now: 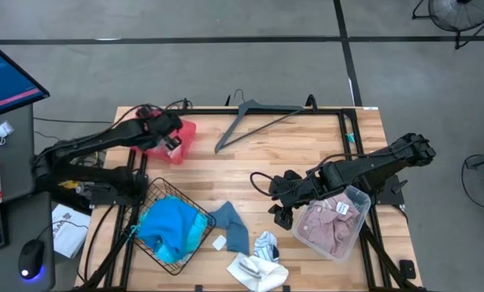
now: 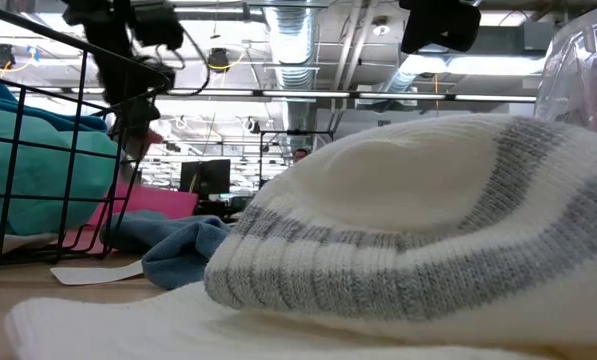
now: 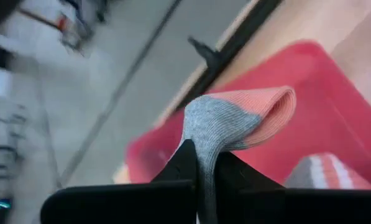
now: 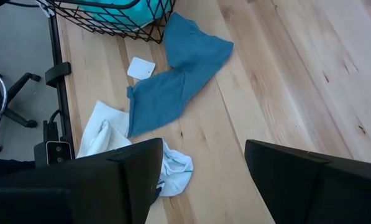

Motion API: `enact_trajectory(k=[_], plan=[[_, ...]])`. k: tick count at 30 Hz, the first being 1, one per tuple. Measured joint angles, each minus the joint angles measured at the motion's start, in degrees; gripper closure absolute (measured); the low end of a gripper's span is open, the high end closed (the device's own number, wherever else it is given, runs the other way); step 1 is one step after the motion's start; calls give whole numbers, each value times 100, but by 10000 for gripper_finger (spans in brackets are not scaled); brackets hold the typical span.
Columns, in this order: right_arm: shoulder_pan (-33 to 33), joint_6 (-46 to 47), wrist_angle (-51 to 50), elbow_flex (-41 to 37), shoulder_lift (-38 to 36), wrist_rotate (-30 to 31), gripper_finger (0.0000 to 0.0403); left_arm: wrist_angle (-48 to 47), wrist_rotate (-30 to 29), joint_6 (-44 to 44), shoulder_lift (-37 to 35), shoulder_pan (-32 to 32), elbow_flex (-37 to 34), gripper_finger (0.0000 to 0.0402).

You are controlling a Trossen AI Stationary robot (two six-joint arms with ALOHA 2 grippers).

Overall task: Pick & Place Cloths
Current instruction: Put the gray sock into the red bin, then put the white sock into the red bin

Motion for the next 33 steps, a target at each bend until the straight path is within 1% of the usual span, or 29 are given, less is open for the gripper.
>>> enact_trajectory(k=[4,6,9,11,13,18,21,23,25,28,30,32,33], plan=[[0,0,37,0,0,4,178,-19,531,-382,-150,406,-281,395],[2,0,82,0,0,4,178,-22,983,-496,-144,593,-382,385],[2,0,86,0,0,4,178,-56,1633,-593,-144,851,-451,356],[2,0,88,0,0,2,178,-55,1866,-596,-144,931,-480,332],[2,0,86,0,0,2,178,-65,1991,-597,-148,947,-480,305],[2,-8,84,0,0,2,178,-207,2035,-641,-274,927,-480,226],[2,-91,84,0,0,2,178,-357,2025,-887,-367,927,-445,184],[2,-92,82,0,0,2,178,-412,1947,-1138,-410,933,-398,164],[2,-94,84,0,0,2,178,-422,1929,-1351,-427,949,-355,153],[2,-94,84,0,0,2,178,-420,1999,-1885,-435,960,-283,148],[2,-94,86,0,0,2,178,-353,2403,-2394,-441,960,-248,150],[2,-94,86,0,0,2,178,-90,3011,-2781,-483,948,-247,155],[2,-94,95,0,0,2,178,117,3333,-2826,-495,915,-247,159]])
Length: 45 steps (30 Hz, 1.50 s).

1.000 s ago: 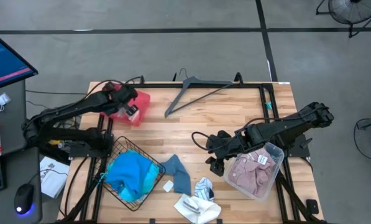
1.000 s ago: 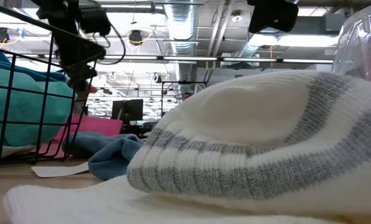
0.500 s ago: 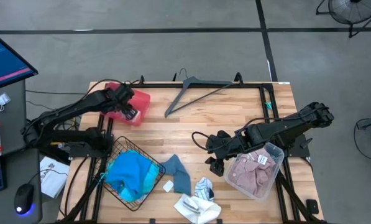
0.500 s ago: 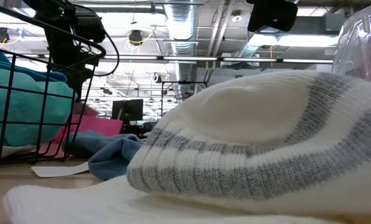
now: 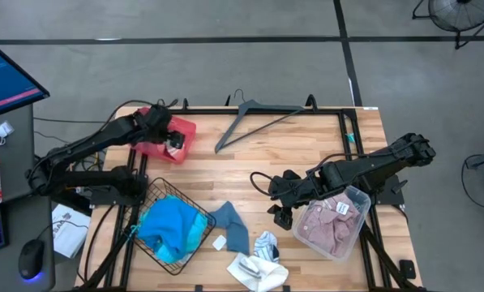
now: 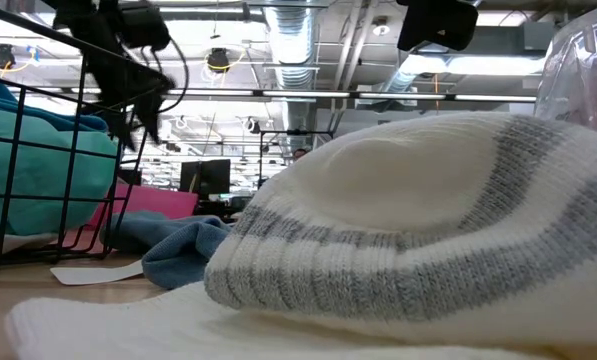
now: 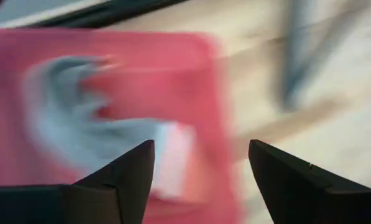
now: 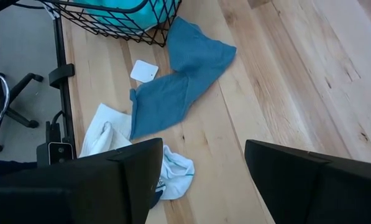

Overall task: Pick & Place Cloths
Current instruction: Put the white sock into the red bin

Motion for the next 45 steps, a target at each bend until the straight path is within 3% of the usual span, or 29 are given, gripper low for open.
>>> enact_trajectory(k=[3,10,24,28,31,36,45], plan=[[0,0,8,0,0,0,178,456,555,-35,11,-214,0,171],[0,-9,26,0,0,0,178,649,-302,-181,129,-643,0,197],[10,0,30,0,0,0,178,862,-161,-357,1051,-644,-2,239],[11,2,29,0,0,0,178,869,-152,-354,1060,-657,-4,255],[11,2,29,0,0,0,178,965,199,-248,913,-745,-4,259],[9,-3,31,0,0,0,178,1064,908,0,364,-1051,-4,226],[-20,-7,113,0,0,0,178,1479,1109,-164,-924,-2057,-4,128]])
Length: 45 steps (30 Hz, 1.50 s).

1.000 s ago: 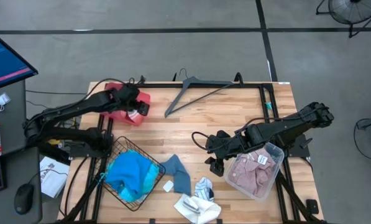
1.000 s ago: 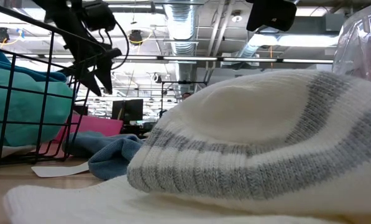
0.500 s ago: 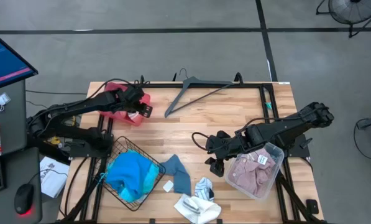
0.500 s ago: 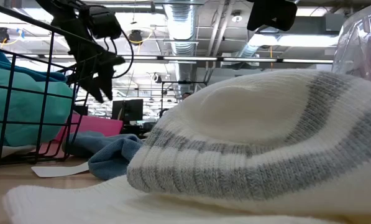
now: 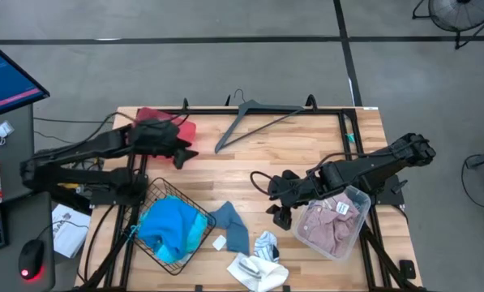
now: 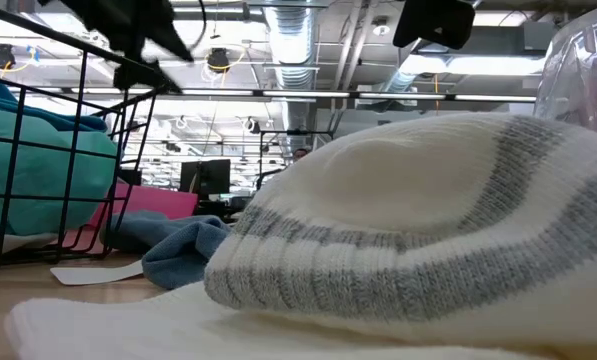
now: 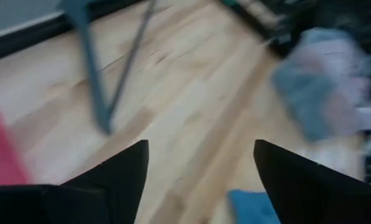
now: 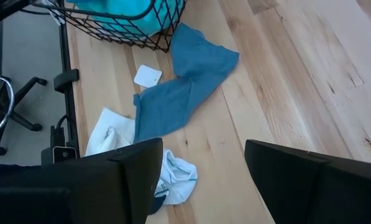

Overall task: Pick & Place Cloths
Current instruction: Put the white sock into the red bin

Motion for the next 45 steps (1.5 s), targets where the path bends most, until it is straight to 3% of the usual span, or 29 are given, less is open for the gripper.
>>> enact_trajectory(k=[7,17,27,33,40,45], plan=[[0,5,316,0,0,0,178,728,7,-229,-606,-857,0,111],[292,96,705,0,10,-12,178,1962,25,-301,-641,-2017,0,116],[922,418,669,30,1096,-274,178,2098,14,-291,-592,-2749,0,116],[1261,164,583,674,1970,-326,178,2111,-4,-296,-589,-3046,0,117],[1468,-826,-362,2004,2926,-319,178,2220,-77,-316,-588,-3265,0,117],[1486,-1001,-326,2509,3547,-377,178,2268,-246,-302,-590,-3265,0,117]])
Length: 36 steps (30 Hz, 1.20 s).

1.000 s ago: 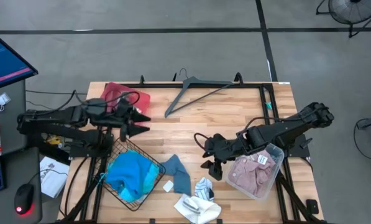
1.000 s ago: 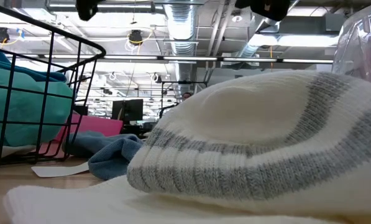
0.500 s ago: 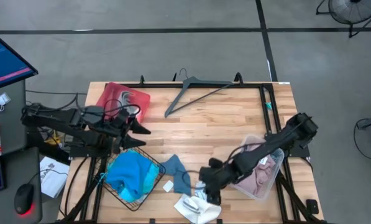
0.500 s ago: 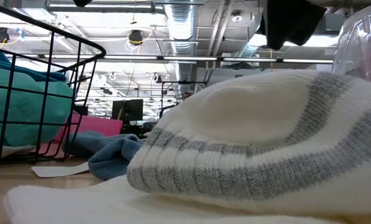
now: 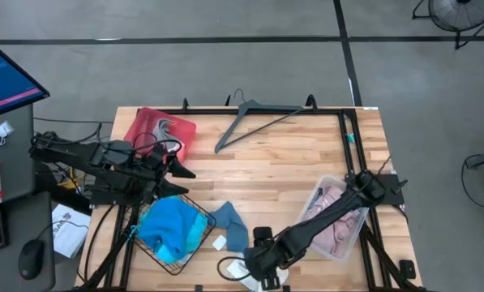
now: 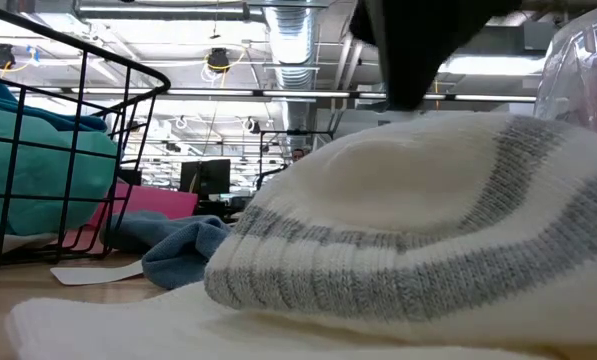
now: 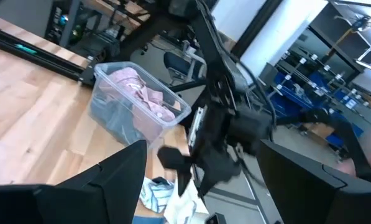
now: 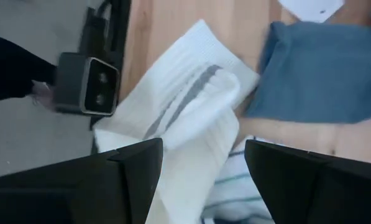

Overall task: Pick & Place Cloths
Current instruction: Put the white sock into the red bin

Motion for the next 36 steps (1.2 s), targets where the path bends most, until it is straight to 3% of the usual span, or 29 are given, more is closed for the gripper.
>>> enact_trajectory(k=[6,11,13,17,22,27,36], plan=[[94,315,311,400,764,-91,178,51,-295,-1,-2,1,0,117],[123,1185,-171,755,1268,92,191,68,-318,-166,0,0,0,117],[124,1298,-352,887,1387,122,226,81,-321,-286,-2,0,0,117],[199,1351,-480,1044,1394,140,369,86,-324,-441,0,0,0,126],[257,1267,-557,1314,966,372,395,119,-326,-460,1,2,0,143],[111,916,-928,1602,71,1186,398,371,-324,-357,232,2,4,151],[-690,192,-938,1623,-1236,2198,401,1111,-115,824,841,2,4,131]])
